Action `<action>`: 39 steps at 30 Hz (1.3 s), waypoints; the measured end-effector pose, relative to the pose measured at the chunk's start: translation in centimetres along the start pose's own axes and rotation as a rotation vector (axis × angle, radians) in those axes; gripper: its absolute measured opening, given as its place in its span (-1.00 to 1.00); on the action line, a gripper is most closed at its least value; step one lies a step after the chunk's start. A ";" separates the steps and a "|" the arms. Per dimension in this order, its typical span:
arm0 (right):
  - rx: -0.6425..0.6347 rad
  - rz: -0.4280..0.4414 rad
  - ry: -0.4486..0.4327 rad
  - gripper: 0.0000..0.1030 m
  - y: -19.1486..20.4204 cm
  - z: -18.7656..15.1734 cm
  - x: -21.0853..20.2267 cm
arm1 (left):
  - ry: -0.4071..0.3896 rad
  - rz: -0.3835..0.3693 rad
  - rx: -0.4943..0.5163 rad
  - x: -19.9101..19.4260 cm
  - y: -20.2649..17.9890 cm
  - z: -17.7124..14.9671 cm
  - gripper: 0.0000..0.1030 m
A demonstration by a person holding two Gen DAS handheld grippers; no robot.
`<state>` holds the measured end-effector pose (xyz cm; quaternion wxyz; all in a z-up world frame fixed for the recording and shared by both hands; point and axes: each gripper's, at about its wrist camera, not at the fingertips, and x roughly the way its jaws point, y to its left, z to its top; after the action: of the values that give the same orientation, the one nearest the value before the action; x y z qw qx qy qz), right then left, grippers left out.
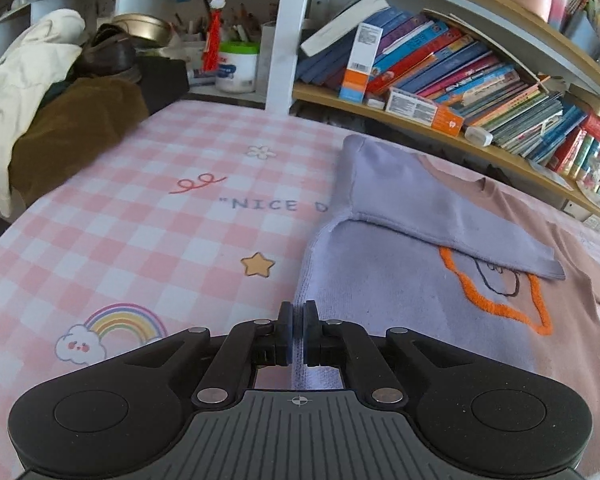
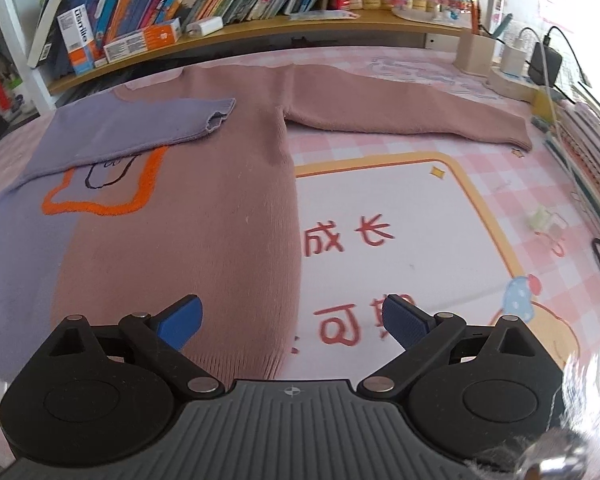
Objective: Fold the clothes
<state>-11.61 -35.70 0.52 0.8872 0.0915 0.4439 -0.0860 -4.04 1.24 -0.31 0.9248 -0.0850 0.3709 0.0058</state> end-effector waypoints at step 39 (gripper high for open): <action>-0.114 0.048 -0.033 -0.52 3.2 2.3 2.2 | 0.039 -0.025 -0.019 2.2 1.1 0.9 -0.82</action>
<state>-7.81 -33.29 0.41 0.9001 0.0499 0.4309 -0.0410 -1.91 2.34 -1.31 0.9165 -0.0985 0.3877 -0.0041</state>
